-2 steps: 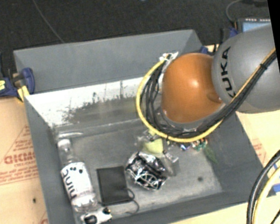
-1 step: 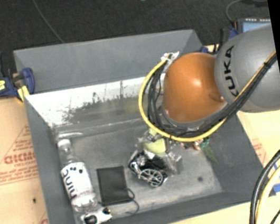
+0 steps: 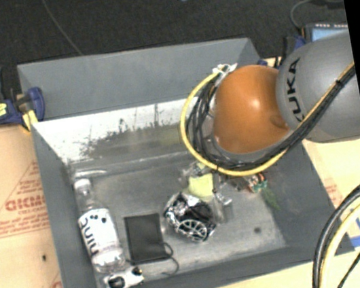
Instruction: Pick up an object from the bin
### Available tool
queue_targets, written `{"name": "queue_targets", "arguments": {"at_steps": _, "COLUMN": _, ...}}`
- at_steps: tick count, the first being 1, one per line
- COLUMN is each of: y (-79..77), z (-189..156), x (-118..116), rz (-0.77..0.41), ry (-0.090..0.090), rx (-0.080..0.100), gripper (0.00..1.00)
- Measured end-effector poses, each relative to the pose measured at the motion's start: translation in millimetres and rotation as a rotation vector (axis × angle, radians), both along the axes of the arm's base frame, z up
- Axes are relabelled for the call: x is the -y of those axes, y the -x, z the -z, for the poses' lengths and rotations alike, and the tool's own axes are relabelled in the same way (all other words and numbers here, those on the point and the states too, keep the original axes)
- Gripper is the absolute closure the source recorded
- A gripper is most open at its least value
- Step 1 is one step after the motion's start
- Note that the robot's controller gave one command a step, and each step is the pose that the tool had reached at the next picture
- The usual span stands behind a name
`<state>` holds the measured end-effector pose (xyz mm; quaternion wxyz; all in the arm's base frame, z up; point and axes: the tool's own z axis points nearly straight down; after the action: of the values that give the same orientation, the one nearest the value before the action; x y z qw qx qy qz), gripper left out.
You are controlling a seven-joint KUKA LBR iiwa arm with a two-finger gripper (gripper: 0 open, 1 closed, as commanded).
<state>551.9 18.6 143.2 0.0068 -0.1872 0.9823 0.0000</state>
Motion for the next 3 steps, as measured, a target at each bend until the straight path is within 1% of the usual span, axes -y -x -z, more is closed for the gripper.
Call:
{"name": "queue_targets", "arguments": {"at_steps": 1, "y": -18.0, "z": 12.6, "x": -1.0, "rz": -0.073, "ry": 0.003, "rx": 0.005, "gripper": 0.00}}
{"name": "queue_targets", "arguments": {"at_steps": 2, "y": -43.8, "z": 26.2, "x": -11.3, "rz": -0.182, "ry": 0.003, "rx": 0.006, "gripper": 0.00}}
{"name": "queue_targets", "arguments": {"at_steps": 3, "y": -58.7, "z": 30.8, "x": -5.2, "rz": -0.285, "ry": 0.006, "rx": 0.009, "gripper": 0.00}}
